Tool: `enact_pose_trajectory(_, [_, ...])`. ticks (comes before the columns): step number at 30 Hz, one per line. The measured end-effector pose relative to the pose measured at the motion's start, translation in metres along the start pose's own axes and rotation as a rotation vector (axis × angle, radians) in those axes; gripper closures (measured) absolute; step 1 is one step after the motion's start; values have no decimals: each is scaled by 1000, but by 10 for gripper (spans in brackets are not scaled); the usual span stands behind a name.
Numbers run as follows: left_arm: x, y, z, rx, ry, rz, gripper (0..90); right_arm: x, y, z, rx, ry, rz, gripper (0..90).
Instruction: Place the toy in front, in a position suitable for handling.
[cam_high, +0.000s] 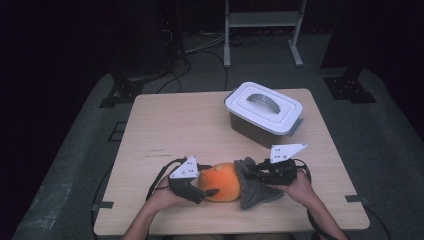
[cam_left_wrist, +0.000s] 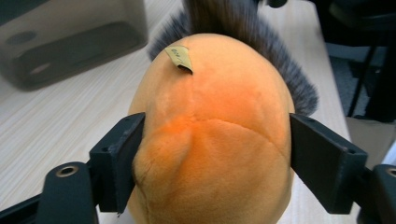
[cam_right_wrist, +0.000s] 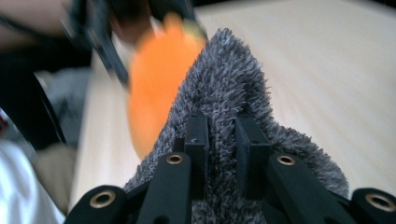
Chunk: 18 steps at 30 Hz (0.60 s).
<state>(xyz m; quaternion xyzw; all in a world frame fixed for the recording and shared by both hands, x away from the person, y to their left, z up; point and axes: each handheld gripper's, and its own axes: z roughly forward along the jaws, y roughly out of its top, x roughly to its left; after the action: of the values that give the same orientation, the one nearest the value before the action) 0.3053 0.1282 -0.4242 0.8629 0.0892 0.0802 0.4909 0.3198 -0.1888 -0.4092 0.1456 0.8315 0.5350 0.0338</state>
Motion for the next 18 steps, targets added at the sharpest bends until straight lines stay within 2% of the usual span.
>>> enact_pose_trajectory(1, [0,0,0,0,-4,0,198,2,3,0,-22,7,-5,756])
enact_pose_trajectory(2, [0,0,0,-1,-13,-4,188,3,5,1,-21,8,-11,752])
enact_pose_trajectory(4, [2,1,-1,-5,-15,-26,159,4,3,8,15,18,-11,753])
enact_pose_trajectory(6, [6,2,-1,26,-23,-70,113,4,-3,16,48,30,-17,756])
enact_pose_trajectory(8, [7,0,1,37,-27,-102,101,4,-3,14,59,32,-21,755])
enact_pose_trajectory(9, [6,0,2,42,-31,-88,129,4,-3,13,67,25,-21,755])
enact_pose_trajectory(11, [2,2,2,55,-6,-35,237,4,-4,11,73,23,-18,756])
enact_pose_trajectory(12, [1,3,2,57,-7,-29,263,5,-2,9,62,16,-25,757])
enact_pose_trajectory(15, [-4,4,3,52,-15,18,308,11,8,6,-3,26,-40,757])
enact_pose_trajectory(17, [-4,4,3,59,-17,24,311,14,10,10,14,21,-61,756])
enact_pose_trajectory(18, [-3,3,2,63,-18,30,312,12,9,12,16,26,-55,757])
